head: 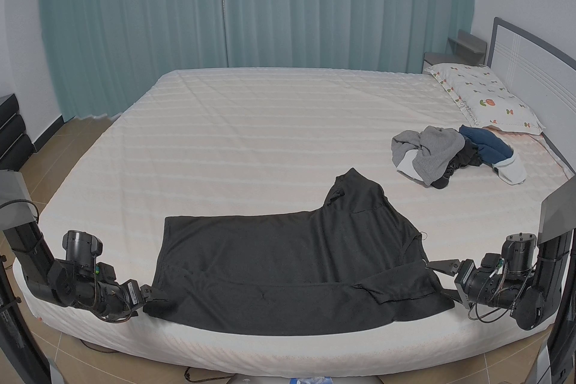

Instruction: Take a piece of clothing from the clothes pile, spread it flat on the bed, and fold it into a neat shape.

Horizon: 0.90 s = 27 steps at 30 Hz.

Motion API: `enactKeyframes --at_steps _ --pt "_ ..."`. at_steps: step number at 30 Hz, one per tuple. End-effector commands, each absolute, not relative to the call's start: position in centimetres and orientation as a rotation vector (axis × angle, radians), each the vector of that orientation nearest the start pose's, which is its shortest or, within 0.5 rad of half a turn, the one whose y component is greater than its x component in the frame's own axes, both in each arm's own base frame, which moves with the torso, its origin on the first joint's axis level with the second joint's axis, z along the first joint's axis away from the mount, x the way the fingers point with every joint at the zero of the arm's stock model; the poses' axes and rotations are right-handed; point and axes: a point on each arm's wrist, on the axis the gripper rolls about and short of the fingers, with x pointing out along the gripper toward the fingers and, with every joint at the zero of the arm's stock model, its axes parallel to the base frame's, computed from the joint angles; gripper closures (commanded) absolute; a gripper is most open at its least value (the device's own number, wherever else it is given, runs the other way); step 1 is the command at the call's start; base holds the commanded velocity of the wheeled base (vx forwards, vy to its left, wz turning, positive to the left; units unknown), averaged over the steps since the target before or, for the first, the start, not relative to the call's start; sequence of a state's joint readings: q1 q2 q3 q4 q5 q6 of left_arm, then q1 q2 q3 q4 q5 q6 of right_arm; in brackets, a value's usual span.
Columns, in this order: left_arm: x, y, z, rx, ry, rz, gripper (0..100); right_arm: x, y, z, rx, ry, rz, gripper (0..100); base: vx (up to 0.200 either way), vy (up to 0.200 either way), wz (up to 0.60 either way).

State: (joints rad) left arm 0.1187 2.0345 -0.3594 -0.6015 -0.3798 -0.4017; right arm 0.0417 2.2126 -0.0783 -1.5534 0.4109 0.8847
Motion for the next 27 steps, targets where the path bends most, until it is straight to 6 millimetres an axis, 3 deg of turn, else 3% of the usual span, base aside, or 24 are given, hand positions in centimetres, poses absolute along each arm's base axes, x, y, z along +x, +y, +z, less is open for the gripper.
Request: enactKeyframes --at_steps 1,6,16,17,27 --pt "23.6 1.4 -0.3 -0.667 1.099 0.007 0 23.0 1.8 0.2 0.948 0.723 0.159 0 0.0 0.0 0.0" --pt "24.1 -0.3 -1.1 -0.632 1.084 0.105 0 22.7 1.8 0.5 0.944 0.713 0.146 0 0.0 0.0 0.0" --pt "24.5 -0.8 -1.3 -0.654 1.055 0.148 0 22.6 1.9 0.6 0.926 0.698 0.122 0 0.0 0.0 0.0" --pt "24.5 -0.8 -1.4 -0.648 1.055 0.153 100 22.2 1.8 0.8 0.907 0.684 0.099 0 0.0 0.0 0.0" --pt "24.5 -0.8 -1.9 -0.574 1.042 0.245 100 20.9 3.0 0.1 0.825 0.803 0.111 0 0.0 0.0 0.0"
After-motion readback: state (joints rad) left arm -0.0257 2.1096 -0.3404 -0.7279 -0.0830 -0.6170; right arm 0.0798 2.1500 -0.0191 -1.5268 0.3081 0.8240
